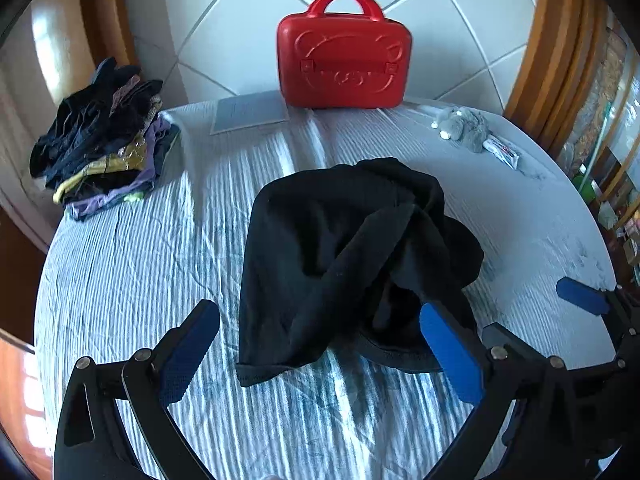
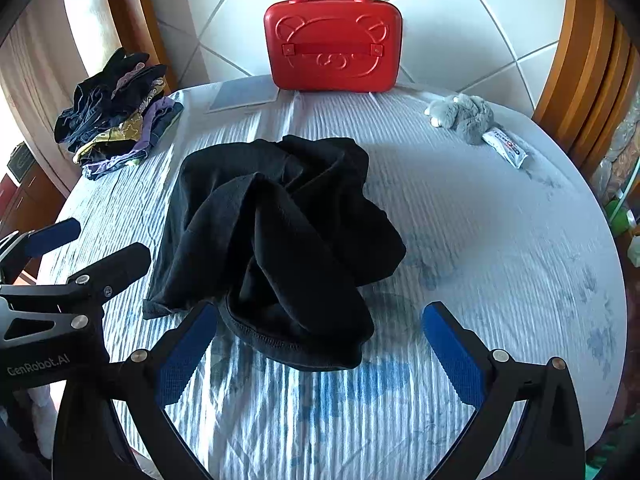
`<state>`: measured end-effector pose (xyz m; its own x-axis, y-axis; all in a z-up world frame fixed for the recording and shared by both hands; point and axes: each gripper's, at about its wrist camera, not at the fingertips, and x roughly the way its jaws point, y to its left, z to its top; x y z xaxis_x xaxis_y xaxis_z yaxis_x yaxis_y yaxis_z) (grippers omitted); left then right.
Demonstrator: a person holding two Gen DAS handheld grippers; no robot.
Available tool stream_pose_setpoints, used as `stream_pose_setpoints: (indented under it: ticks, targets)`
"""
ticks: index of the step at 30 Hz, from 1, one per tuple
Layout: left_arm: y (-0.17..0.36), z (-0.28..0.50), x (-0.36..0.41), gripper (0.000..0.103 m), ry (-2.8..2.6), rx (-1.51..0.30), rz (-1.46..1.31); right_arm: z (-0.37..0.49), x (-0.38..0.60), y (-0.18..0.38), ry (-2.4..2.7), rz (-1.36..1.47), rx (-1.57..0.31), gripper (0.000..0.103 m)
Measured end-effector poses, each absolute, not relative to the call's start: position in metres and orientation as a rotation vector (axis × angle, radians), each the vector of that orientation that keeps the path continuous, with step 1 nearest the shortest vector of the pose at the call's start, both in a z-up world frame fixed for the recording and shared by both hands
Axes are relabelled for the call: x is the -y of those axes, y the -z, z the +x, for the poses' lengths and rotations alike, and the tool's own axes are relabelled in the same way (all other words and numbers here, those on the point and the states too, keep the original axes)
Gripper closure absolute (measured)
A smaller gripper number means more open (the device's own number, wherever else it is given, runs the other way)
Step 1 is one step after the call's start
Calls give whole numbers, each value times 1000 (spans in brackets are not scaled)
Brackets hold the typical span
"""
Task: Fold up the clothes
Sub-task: 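Move both grippers toward the crumpled black T-shirt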
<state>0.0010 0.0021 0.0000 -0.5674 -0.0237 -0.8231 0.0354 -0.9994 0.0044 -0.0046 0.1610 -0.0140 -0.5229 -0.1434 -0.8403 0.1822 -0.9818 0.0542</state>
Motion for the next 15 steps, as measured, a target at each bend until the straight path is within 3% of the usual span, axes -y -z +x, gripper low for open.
stream_pose_setpoints:
  ticks: [9, 15]
  targets:
    - [-2, 0, 3, 3, 2768, -116, 1453, -4, -158, 10, 2600, 1415, -97, 0]
    - [-6, 1, 0, 3, 2748, 32, 1395, -3, -158, 12, 2618, 1403, -98, 0]
